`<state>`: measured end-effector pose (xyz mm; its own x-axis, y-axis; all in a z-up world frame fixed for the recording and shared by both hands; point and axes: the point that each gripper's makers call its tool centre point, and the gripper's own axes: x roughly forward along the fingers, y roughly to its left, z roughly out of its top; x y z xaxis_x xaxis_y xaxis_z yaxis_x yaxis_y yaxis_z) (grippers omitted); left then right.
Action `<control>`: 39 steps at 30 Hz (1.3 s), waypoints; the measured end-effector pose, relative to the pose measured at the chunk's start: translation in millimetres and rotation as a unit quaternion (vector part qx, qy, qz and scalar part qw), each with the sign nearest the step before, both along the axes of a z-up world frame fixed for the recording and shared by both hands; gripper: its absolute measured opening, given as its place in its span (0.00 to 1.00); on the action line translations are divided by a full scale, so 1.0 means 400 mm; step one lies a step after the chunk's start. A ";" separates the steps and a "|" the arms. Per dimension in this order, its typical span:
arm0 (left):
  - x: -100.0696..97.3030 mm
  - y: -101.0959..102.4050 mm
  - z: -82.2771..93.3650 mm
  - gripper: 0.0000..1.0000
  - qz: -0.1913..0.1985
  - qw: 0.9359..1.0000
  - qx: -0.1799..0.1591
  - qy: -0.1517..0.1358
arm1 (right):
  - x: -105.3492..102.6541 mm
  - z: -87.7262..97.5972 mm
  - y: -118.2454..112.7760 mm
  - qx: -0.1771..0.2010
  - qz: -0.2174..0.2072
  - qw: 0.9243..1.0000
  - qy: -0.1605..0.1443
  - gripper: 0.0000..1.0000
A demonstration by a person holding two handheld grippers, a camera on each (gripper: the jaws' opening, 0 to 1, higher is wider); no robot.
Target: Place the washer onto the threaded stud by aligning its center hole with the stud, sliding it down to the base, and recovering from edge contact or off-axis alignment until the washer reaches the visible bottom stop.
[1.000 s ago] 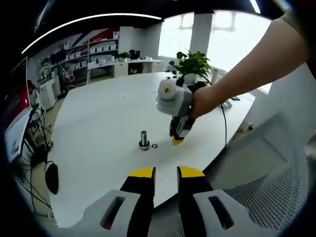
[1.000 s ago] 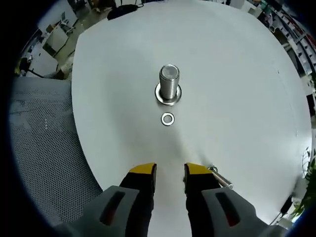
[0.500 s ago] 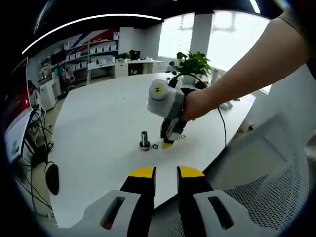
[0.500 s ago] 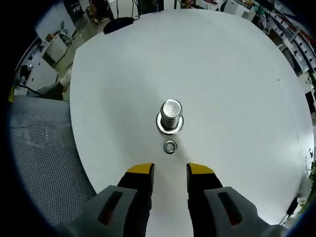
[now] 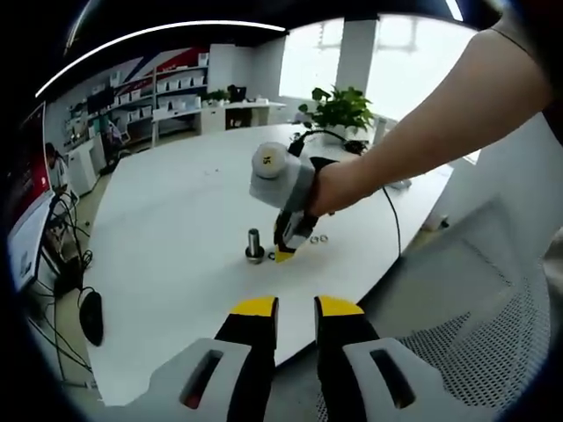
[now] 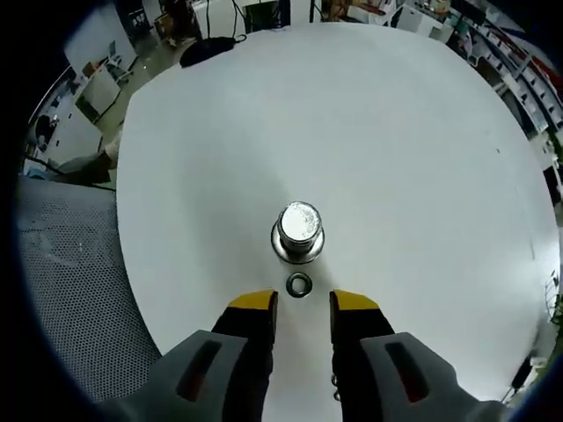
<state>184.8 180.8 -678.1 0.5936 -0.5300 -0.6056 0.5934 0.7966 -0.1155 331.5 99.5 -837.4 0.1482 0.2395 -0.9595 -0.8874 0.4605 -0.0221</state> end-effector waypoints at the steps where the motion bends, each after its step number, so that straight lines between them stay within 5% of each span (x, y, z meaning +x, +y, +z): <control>1: 0.000 0.000 0.001 0.14 0.000 1.000 0.000 0.000 | -0.001 -0.003 0.002 0.001 0.004 1.000 0.001 0.26; 17: 0.001 0.000 0.005 0.13 0.002 1.000 -0.004 -0.004 | -0.002 -0.011 0.016 0.002 0.095 0.996 0.005 0.19; 31: 0.002 0.002 0.004 0.13 0.005 1.000 -0.001 -0.002 | -0.004 -0.016 0.015 -0.063 0.148 0.987 0.016 0.15; 39: 0.003 0.003 0.003 0.13 0.006 1.000 0.001 -0.002 | -0.005 -0.012 0.013 -0.090 0.141 0.986 0.025 0.15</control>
